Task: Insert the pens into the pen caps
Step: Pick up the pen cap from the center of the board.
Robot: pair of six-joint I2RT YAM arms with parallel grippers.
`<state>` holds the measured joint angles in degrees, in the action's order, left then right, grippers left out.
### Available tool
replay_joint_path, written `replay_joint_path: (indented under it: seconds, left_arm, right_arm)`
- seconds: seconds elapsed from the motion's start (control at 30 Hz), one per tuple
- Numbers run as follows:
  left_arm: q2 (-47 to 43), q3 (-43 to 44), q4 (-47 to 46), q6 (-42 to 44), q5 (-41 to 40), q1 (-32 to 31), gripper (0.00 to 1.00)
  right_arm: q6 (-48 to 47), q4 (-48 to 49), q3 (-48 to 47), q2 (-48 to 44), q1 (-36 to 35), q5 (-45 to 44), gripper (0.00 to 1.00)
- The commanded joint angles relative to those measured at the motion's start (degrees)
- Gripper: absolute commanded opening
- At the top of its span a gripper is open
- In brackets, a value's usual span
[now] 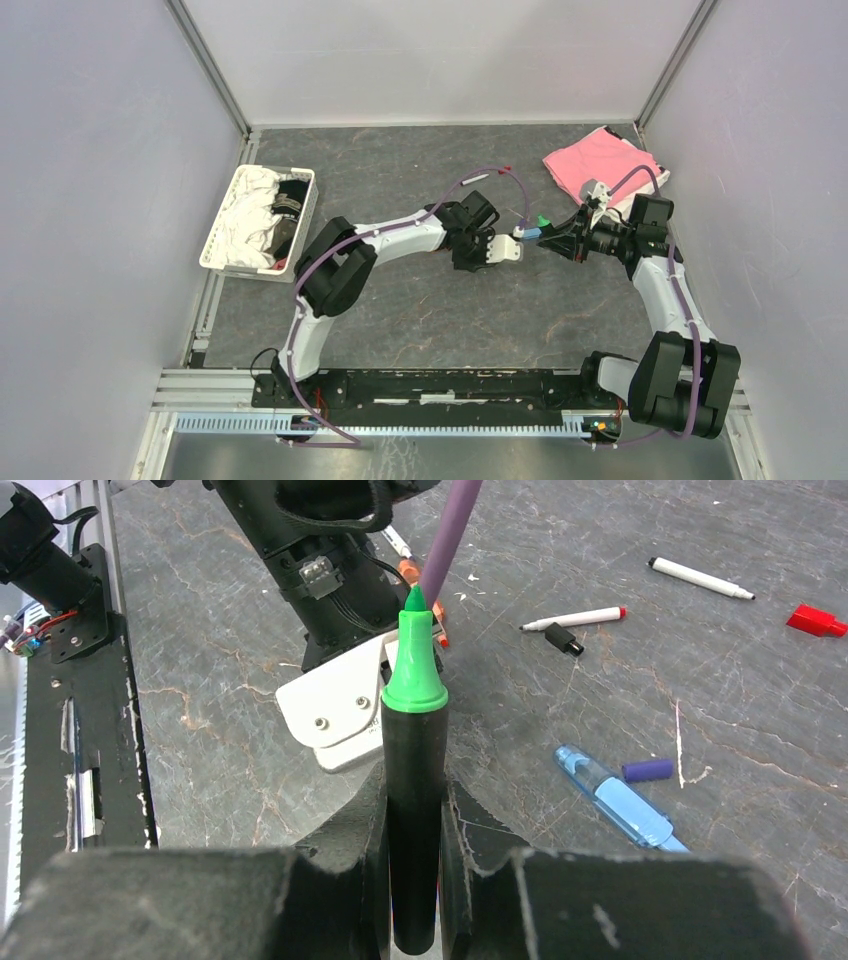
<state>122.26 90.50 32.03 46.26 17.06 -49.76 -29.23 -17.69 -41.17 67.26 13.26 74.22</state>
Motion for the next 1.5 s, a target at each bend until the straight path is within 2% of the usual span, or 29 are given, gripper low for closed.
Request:
replay_joint_path:
  seconds: [0.0,0.07,0.23,0.37,0.5,0.6,0.7,0.8,0.87,0.93,1.1,1.23,1.47]
  left_arm:
    - [-5.30,-5.11,-6.09,-6.30,-1.19,0.29,0.06]
    - [-8.02,-7.93,-9.99,-11.72,0.19,0.95,0.02]
    - [-16.03,-18.03,-25.66,-29.50,4.57,3.55,0.02]
    - [-23.11,-28.97,-42.66,-46.63,4.71,5.15,0.02]
    - [-29.25,-39.01,-59.12,-63.99,0.46,5.72,0.02]
    - [-33.16,-44.32,-66.25,-73.93,-3.93,5.81,0.02]
    - [-36.87,-50.38,-74.10,-84.78,-12.55,5.81,0.02]
    - [-39.05,-53.54,-77.94,-93.35,-18.09,5.81,0.02]
    - [-40.06,-53.66,-76.32,-100.04,-21.87,5.75,0.02]
    - [-40.25,-51.35,-70.32,-103.98,-24.47,5.72,0.02]
    - [-39.07,-43.56,-52.04,-107.80,-33.60,3.71,0.02]
    - [-37.53,-40.06,-42.54,-111.51,-42.18,1.26,0.02]
    - [-35.37,-36.95,-38.90,-111.85,-47.65,-2.24,0.02]
  right_arm:
    - [0.33,1.19,-1.77,-0.04,0.24,1.72,0.00]
    - [0.39,1.48,-1.40,0.06,0.20,2.06,0.00]
    - [3.05,5.33,0.91,0.62,-1.40,3.48,0.00]
    - [11.24,15.70,4.58,0.59,-6.51,-1.26,0.00]
    - [20.36,26.54,8.84,-0.23,-12.38,-7.01,0.00]
    - [25.48,32.80,11.77,-0.96,-16.58,-11.24,0.00]
    - [34.76,41.49,15.56,-1.72,-18.51,-14.79,0.00]
    - [42.72,46.76,17.36,-2.07,-20.23,-18.11,0.00]
    - [46.21,47.36,17.53,-1.96,-21.34,-20.94,0.00]
    - [48.94,48.72,18.37,-1.94,-22.46,-22.41,0.00]
    - [56.33,54.88,20.83,-0.77,-25.59,-23.49,0.00]
    - [60.33,55.18,21.00,1.12,-29.22,-26.21,0.00]
    - [62.88,55.51,20.34,4.57,-34.39,-27.56,0.00]
